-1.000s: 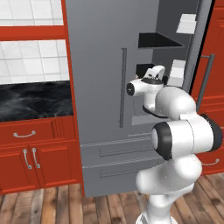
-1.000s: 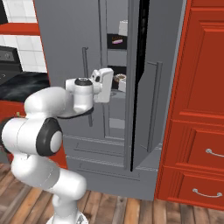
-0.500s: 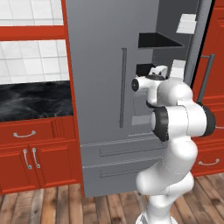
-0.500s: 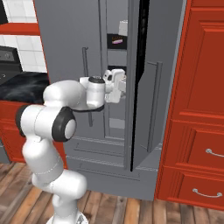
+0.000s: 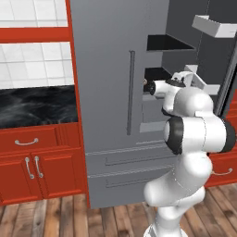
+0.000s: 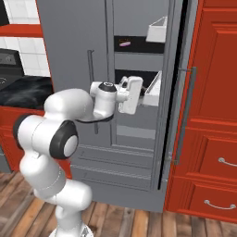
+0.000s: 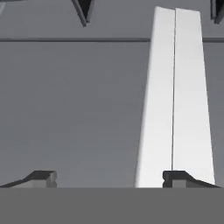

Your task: Take the cake and donut from the fridge and place them on the empty tray on the dining counter.

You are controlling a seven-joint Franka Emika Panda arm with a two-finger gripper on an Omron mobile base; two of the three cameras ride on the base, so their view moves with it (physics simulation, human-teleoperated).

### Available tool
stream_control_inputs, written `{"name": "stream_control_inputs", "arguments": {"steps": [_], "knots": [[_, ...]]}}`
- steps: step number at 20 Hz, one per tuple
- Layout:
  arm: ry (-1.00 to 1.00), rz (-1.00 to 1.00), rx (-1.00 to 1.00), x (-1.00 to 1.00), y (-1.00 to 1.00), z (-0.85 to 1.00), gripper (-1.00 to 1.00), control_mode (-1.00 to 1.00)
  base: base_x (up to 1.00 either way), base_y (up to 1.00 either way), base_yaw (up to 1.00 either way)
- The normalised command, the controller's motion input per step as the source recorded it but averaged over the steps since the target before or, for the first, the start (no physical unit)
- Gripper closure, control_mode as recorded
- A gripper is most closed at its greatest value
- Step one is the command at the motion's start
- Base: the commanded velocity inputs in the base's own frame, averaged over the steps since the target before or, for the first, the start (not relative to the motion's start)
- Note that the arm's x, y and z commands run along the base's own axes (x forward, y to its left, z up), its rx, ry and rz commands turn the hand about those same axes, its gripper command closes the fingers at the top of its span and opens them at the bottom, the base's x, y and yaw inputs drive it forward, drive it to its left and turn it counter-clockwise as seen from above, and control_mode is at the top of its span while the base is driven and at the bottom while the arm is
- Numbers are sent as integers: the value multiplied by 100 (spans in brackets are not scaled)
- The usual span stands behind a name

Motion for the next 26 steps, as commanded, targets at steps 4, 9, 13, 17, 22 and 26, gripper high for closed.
{"name": "stream_control_inputs", "arguments": {"steps": [4, 9, 13, 17, 22, 26], "knots": [[0, -15, 1, -85, -99, 0, -100, -100, 0, 0, 0], [-11, 1, 15, -72, -24, 0, -100, -100, 0, 0, 0], [-30, 1, 34, -71, 25, 48, -100, -100, 0, 0, 0], [-36, 0, 36, -52, 82, 57, -100, -100, 0, 0, 0], [-21, 0, 32, -41, 99, 19, -100, -100, 0, 0, 0], [-14, 0, 35, -36, 98, 0, -100, -100, 0, 0, 0]]}}
